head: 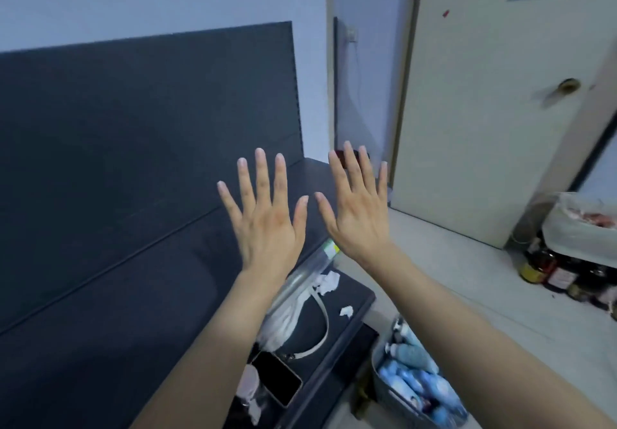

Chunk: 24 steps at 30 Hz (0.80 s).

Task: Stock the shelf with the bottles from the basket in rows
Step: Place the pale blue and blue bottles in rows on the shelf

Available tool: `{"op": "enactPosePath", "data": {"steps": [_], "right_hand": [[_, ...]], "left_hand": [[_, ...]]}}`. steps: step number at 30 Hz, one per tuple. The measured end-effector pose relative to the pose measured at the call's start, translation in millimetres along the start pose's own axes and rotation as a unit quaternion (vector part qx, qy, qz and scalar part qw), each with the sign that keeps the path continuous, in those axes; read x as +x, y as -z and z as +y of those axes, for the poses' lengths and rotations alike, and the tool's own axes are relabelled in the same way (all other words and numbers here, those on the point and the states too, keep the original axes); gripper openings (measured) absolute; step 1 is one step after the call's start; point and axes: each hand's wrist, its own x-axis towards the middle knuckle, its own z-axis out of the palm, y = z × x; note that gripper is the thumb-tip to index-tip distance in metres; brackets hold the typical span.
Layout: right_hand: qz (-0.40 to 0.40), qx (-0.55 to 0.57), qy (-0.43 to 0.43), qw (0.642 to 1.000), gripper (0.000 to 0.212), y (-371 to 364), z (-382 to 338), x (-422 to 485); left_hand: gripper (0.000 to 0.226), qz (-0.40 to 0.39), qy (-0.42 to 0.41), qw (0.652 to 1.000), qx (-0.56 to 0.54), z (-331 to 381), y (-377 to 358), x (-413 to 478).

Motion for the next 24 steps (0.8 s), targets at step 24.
{"op": "enactPosePath", "data": {"steps": [24], "right_hand": [[-0.288,-0.097,-0.197,0.932,0.064,-94,357,-141]], "left_hand": [[0.065,-0.336,-0.105,0.927,-0.128,265,-283,-72]]}}
